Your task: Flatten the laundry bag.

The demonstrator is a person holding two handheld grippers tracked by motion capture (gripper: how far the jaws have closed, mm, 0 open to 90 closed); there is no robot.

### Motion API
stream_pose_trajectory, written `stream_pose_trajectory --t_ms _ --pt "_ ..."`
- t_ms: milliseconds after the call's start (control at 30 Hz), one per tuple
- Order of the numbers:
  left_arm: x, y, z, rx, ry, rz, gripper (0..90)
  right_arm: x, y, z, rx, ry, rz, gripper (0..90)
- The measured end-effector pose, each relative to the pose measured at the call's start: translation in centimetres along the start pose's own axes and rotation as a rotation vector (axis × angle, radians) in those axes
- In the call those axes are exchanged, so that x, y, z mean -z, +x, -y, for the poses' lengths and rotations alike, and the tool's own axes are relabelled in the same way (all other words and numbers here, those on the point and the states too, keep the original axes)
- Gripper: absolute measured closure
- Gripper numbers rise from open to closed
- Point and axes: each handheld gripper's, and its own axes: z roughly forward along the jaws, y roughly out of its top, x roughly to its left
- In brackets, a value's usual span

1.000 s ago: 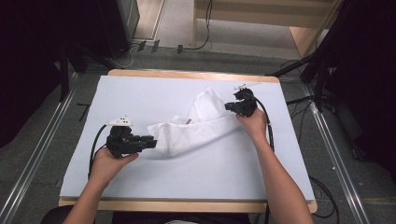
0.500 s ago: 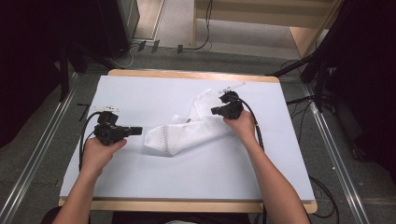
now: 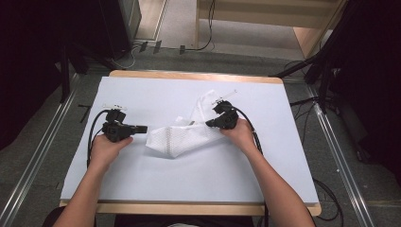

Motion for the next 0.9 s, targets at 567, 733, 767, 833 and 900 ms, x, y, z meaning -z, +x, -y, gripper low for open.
stream_pose_trajectory --t_ms 567,733,767,833,900 --pt "-1.5 -0.9 -1.7 -0.043 0.014 0.004 83.5 2.3 2.5 2.8 0.062 0.003 -0.010 90.0" --pt "-3.4 -0.7 -1.5 -0.064 0.055 -0.019 68.8 2.5 1.8 3.2 0.063 -0.017 0.016 86.6" --pt "-3.7 -0.6 -1.4 -0.078 0.065 -0.040 65.8 2.8 1.5 3.4 0.050 -0.029 0.022 86.5" --pt "-4.3 -0.5 -1.2 -0.106 0.086 -0.070 61.0 3.4 0.7 3.7 0.030 -0.049 0.040 85.4" --pt "-4.8 -0.3 -1.0 -0.127 0.109 -0.093 58.1 3.9 -0.2 4.1 0.009 -0.065 0.056 82.3"
